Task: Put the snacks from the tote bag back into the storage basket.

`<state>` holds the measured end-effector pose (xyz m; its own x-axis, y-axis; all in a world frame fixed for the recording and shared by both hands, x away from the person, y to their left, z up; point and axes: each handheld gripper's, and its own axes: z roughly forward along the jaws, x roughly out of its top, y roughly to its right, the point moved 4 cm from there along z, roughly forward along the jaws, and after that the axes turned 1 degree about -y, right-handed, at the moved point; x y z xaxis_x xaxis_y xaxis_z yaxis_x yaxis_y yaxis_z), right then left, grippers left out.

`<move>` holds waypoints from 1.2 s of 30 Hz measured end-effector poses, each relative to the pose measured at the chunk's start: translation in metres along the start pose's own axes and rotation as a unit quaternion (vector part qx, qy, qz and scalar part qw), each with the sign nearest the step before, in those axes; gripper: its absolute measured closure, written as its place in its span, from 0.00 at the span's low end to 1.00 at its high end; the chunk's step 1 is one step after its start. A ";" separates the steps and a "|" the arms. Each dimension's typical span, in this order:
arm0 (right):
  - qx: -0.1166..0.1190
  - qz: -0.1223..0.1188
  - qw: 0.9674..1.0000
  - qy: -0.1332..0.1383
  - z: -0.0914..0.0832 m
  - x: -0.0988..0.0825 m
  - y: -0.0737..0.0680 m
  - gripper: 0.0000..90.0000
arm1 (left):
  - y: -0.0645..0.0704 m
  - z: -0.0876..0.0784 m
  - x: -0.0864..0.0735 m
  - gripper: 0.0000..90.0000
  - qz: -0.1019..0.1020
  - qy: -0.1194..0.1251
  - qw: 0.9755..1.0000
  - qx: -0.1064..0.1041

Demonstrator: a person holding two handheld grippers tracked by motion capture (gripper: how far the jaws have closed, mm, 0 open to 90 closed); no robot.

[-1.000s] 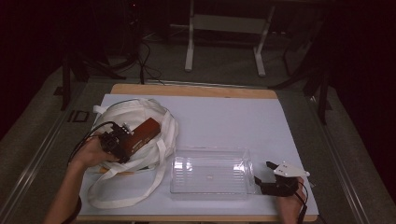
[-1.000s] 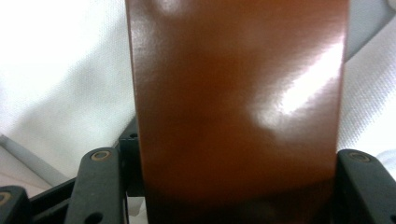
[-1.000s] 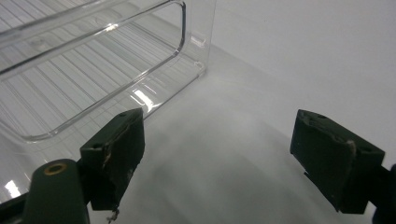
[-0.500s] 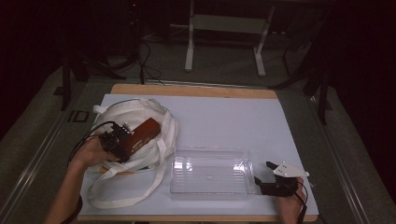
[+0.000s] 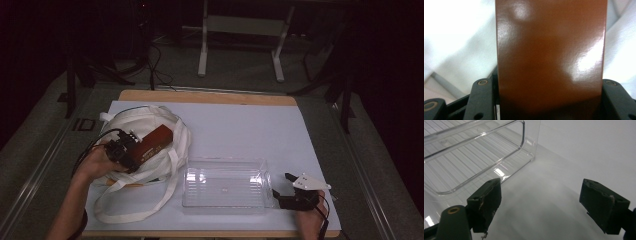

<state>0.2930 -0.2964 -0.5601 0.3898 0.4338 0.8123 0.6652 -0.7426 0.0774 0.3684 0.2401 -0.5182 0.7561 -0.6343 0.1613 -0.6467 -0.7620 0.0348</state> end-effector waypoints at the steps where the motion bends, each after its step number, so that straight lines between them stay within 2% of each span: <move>1: 0.000 0.000 1.000 0.000 0.000 0.000 0.000 0.20 | 0.000 -0.001 0.000 0.48 0.000 0.001 1.000 0.001; 3: -0.001 0.000 1.000 0.000 0.000 0.000 0.000 0.20 | 0.000 -0.006 0.001 0.48 -0.003 0.008 1.000 0.001; 11: -0.001 0.001 1.000 0.002 0.000 0.000 0.000 0.20 | 0.003 -0.023 0.004 0.48 0.009 0.019 1.000 0.015; 15: 0.000 0.000 1.000 0.001 0.000 0.000 0.000 0.20 | 0.004 -0.031 0.004 0.48 0.012 0.032 0.999 0.015; 18: 0.001 0.000 1.000 0.002 0.000 0.000 0.000 0.20 | 0.005 -0.033 0.004 0.48 0.019 0.031 0.999 0.015; 23: -0.001 0.000 1.000 0.002 -0.001 0.000 0.000 0.20 | 0.006 -0.037 0.005 0.48 0.019 0.046 0.999 0.010; 29: -0.001 0.002 1.000 0.002 -0.001 0.000 0.000 0.20 | 0.006 -0.040 0.007 0.48 0.020 0.048 0.999 0.011; 30: -0.001 0.000 1.000 0.005 -0.001 0.000 0.000 0.20 | 0.006 -0.047 0.007 0.48 0.021 0.059 0.998 0.018; 32: 0.001 0.004 1.000 0.006 -0.001 0.000 0.001 0.20 | 0.007 -0.052 0.007 0.48 0.022 0.068 0.997 0.017; 36: 0.001 0.003 1.000 0.006 -0.001 0.000 0.000 0.20 | 0.008 -0.061 0.007 0.48 0.026 0.081 0.996 0.005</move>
<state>0.2925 -0.2972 -0.5594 0.3860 0.4236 0.8195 0.6640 -0.7442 0.0719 0.3622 0.2372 -0.4566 0.6950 -0.6438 0.3201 -0.6825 -0.7308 0.0121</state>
